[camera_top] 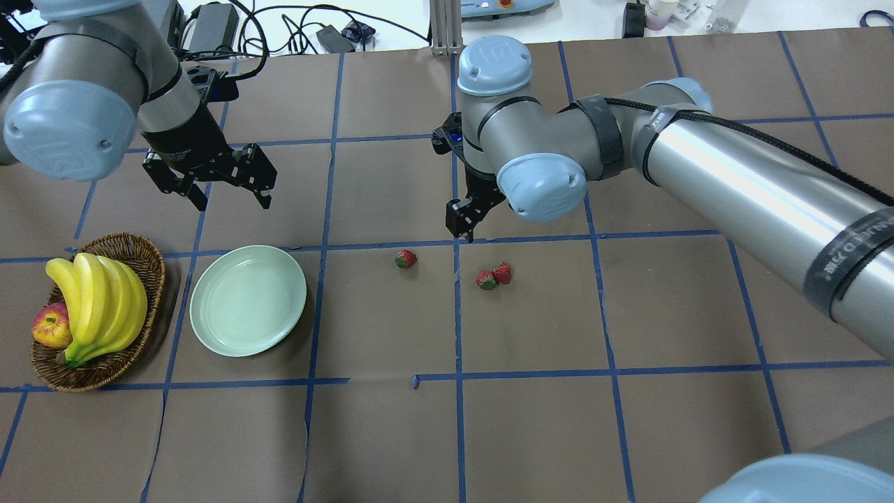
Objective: Collect all strawberries into plate
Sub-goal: 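Move the right gripper back over the remaining two strawberries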
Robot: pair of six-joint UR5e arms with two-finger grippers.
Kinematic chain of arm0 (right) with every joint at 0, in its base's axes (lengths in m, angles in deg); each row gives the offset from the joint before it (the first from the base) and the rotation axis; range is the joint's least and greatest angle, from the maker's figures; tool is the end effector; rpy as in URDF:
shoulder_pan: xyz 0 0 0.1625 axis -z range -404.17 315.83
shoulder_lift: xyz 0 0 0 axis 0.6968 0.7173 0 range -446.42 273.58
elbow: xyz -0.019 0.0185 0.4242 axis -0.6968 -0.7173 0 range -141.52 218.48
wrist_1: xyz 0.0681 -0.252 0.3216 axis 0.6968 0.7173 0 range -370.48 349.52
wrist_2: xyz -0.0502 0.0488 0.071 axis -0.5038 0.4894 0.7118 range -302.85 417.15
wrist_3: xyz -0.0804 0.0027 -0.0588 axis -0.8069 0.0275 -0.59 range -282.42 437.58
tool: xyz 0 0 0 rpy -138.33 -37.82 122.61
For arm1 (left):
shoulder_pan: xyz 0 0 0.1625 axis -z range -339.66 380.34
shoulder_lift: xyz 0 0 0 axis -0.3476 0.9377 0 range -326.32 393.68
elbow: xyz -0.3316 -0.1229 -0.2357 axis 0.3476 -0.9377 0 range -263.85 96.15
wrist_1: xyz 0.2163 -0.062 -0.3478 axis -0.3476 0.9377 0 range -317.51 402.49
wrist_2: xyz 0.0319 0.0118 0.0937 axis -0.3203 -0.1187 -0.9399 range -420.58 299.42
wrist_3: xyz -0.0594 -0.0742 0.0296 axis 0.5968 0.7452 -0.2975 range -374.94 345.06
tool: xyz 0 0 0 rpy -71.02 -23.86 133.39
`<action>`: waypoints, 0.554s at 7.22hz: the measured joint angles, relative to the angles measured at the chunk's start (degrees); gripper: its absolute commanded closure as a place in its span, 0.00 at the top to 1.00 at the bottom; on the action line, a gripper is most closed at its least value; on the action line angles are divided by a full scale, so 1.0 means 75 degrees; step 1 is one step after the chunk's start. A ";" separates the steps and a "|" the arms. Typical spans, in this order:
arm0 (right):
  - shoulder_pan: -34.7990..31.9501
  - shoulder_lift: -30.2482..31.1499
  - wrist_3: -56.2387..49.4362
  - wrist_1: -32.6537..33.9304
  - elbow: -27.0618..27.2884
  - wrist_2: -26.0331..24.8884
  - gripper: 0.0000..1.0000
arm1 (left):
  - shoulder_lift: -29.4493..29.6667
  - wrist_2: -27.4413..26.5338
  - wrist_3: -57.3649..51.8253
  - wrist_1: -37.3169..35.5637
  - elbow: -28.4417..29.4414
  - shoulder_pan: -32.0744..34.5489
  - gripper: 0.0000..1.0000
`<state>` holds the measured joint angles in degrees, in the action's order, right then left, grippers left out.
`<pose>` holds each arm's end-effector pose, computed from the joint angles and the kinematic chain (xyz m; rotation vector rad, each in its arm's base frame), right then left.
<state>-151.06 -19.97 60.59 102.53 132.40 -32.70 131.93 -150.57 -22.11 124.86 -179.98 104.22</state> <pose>0.3049 -0.5443 0.2642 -0.9137 3.0004 0.1222 -0.0762 -0.5394 0.3751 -0.0286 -3.1225 -0.1828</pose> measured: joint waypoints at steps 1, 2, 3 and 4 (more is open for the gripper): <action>0.0087 -0.0031 -0.0243 0.0001 0.0107 -0.0019 0.96 | -0.0002 -0.0007 0.0019 -0.0013 0.0004 0.0045 1.00; 0.0152 -0.0100 -0.0444 0.0021 0.0176 -0.0074 0.92 | -0.0001 -0.0010 0.0047 -0.0029 0.0004 0.0072 1.00; 0.0233 -0.0170 -0.0609 0.0028 0.0223 -0.0127 0.94 | 0.0000 -0.0012 0.0068 -0.0040 0.0001 0.0089 1.00; 0.0293 -0.0211 -0.0507 0.0034 0.0285 -0.0106 0.96 | 0.0002 -0.0010 0.0077 -0.0043 -0.0005 0.0103 1.00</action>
<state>-148.86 -21.55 56.78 102.78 134.54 -33.50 131.94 -150.64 -21.53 124.54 -180.02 104.99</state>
